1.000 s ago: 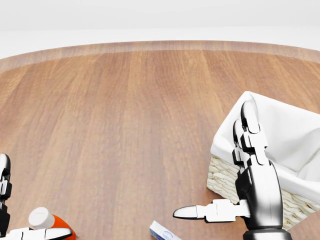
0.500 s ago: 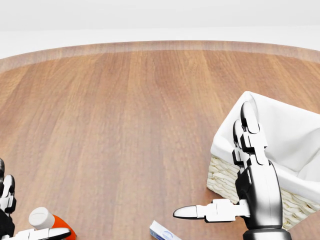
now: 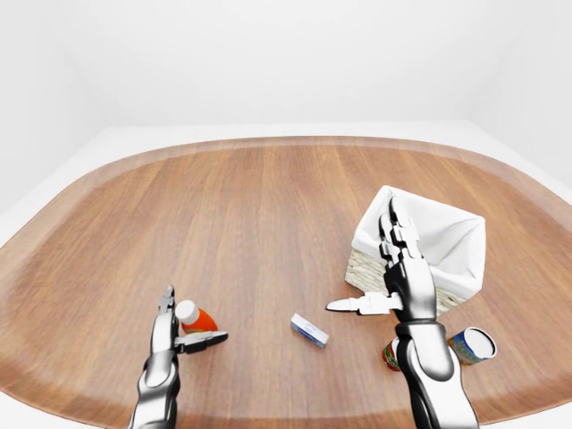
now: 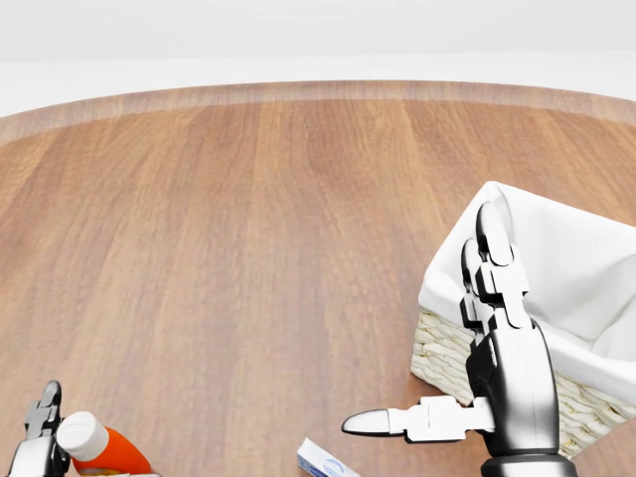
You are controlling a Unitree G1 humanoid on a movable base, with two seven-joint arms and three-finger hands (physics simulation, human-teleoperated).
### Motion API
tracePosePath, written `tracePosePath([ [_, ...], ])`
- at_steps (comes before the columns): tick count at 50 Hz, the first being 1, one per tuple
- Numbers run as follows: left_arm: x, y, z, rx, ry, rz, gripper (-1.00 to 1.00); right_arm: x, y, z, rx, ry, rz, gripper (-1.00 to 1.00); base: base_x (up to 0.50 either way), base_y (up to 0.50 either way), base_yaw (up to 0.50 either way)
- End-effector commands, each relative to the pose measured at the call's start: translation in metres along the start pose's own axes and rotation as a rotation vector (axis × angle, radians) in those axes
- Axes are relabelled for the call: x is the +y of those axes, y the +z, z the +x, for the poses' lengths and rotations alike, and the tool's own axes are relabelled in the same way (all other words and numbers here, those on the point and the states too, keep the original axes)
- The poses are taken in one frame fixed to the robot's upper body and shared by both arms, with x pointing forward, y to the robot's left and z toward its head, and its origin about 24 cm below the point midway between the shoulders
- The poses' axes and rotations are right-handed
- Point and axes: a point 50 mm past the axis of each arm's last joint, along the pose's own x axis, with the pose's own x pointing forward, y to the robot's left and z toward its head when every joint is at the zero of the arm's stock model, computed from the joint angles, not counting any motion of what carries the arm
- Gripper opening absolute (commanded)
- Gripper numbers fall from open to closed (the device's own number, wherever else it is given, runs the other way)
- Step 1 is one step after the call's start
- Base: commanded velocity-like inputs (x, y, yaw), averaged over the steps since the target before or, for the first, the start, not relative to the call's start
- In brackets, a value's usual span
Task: Pick up the ketchup, and put it in the basket.
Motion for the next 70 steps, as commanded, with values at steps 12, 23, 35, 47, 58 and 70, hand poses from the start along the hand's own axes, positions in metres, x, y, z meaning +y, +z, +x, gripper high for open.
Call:
tracePosePath([
  [12, 0.0, -0.018, 0.005, 0.101, 0.009, 0.017, -0.94, 0.001, -0.001, 0.0, 0.003, 0.004, -0.002, 1.0, 0.0, 0.0, 0.0],
  [23, 0.0, -0.018, 0.006, 0.101, 0.014, 0.034, -0.94, 0.002, -0.006, 0.002, 0.025, 0.009, -0.003, 1.0, 0.0, 0.0, 0.0],
  [35, -0.01, 0.036, -0.001, -0.156, -0.013, 0.018, -0.94, 0.003, -0.005, 0.001, 0.02, 0.013, -0.003, 1.0, 0.0, 0.0, 0.0],
  [47, -0.029, 0.13, -0.029, -0.563, -0.069, 0.005, -0.94, 0.005, -0.006, 0.001, 0.023, 0.023, 0.001, 1.0, 0.0, 0.0, 0.0],
  [58, -0.046, 0.164, -0.037, -0.617, -0.114, -0.003, -0.94, 0.005, -0.006, 0.001, 0.025, 0.028, 0.002, 1.0, 0.0, 0.0, 0.0],
  [70, -0.068, 0.2, -0.065, -0.799, -0.186, -0.054, -0.94, 0.005, -0.006, 0.0, 0.023, 0.029, 0.006, 1.0, 0.0, 0.0, 0.0],
])
